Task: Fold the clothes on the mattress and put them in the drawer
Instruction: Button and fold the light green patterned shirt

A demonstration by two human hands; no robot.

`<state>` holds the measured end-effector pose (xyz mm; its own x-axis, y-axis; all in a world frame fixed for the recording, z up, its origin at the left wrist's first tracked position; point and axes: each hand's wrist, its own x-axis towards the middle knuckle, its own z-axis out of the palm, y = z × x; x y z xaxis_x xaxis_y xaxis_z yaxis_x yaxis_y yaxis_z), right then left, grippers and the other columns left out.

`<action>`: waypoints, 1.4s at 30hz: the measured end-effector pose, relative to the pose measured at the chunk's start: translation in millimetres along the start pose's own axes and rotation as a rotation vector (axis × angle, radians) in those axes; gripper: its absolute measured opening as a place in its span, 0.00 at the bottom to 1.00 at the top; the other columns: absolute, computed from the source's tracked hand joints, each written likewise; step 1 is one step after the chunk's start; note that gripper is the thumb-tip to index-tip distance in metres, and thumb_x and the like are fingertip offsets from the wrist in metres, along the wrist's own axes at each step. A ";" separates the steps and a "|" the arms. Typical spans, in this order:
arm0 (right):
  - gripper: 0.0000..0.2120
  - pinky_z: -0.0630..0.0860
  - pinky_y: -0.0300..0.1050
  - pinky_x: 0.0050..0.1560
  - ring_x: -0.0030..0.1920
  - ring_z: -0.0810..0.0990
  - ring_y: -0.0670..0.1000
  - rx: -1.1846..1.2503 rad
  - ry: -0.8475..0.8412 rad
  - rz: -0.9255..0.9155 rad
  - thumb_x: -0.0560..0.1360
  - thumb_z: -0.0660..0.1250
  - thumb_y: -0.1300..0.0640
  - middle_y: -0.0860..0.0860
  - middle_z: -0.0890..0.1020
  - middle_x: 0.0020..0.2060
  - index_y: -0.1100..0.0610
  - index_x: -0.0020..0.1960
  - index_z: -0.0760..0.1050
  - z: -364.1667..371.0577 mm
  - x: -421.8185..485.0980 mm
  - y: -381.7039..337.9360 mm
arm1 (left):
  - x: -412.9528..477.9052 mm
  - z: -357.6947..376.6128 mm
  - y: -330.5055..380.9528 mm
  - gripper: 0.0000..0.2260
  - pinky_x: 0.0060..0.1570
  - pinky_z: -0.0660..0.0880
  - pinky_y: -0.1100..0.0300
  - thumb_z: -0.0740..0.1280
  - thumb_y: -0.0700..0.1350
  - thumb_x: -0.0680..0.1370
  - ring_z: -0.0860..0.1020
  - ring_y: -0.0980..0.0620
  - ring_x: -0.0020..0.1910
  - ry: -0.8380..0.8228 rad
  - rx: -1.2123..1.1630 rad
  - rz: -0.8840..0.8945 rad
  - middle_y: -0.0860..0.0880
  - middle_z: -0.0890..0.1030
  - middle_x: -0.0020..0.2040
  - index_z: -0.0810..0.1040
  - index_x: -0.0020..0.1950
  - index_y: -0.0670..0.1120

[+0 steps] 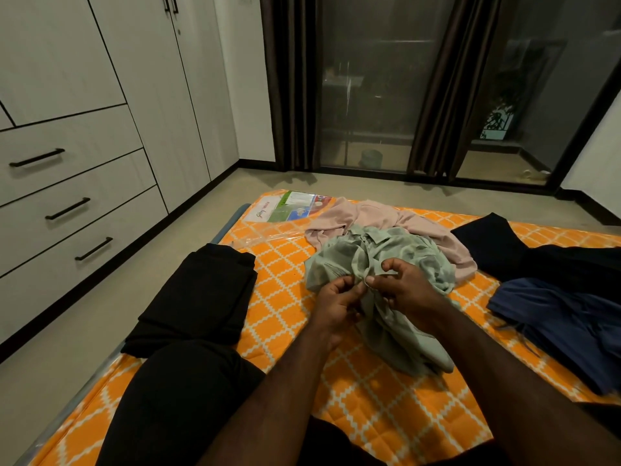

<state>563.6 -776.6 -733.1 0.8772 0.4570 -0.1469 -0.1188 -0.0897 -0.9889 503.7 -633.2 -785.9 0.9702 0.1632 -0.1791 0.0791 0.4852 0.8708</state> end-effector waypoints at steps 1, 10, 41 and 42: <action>0.14 0.70 0.40 0.29 0.30 0.75 0.45 0.011 -0.009 0.002 0.76 0.74 0.64 0.52 0.77 0.34 0.56 0.53 0.69 0.5 0.2 0.1 | 0.6 0.0 -0.6 0.11 0.36 0.77 0.57 0.74 0.44 0.75 0.83 0.49 0.41 0.028 -0.010 0.002 0.46 0.85 0.44 0.81 0.55 0.41; 0.13 0.72 0.43 0.29 0.33 0.73 0.49 -0.139 0.305 -0.246 0.78 0.70 0.66 0.54 0.74 0.34 0.55 0.45 0.67 20.7 3.9 13.2 | 10.0 7.6 -3.8 0.17 0.39 0.77 0.51 0.78 0.49 0.73 0.80 0.44 0.38 0.245 0.100 0.190 0.38 0.84 0.40 0.82 0.47 0.36; 0.09 0.74 0.41 0.30 0.28 0.77 0.45 -0.364 0.172 -0.130 0.81 0.68 0.48 0.48 0.81 0.29 0.54 0.49 0.80 16.1 9.2 17.6 | 12.2 7.1 -1.9 0.10 0.48 0.80 0.43 0.67 0.47 0.83 0.82 0.40 0.45 0.239 0.202 0.174 0.40 0.84 0.46 0.82 0.54 0.41; 0.09 0.74 0.41 0.30 0.29 0.79 0.45 -0.379 0.174 -0.135 0.80 0.69 0.47 0.48 0.82 0.31 0.52 0.49 0.80 16.4 9.1 17.6 | 11.4 6.1 -1.5 0.10 0.48 0.80 0.43 0.65 0.48 0.83 0.83 0.39 0.47 0.220 0.202 0.135 0.41 0.85 0.48 0.82 0.55 0.43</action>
<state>561.9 -759.5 -752.3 0.9425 0.3336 0.0217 0.1529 -0.3724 -0.9154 516.0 -637.3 -786.4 0.9041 0.4067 -0.1309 0.0182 0.2695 0.9628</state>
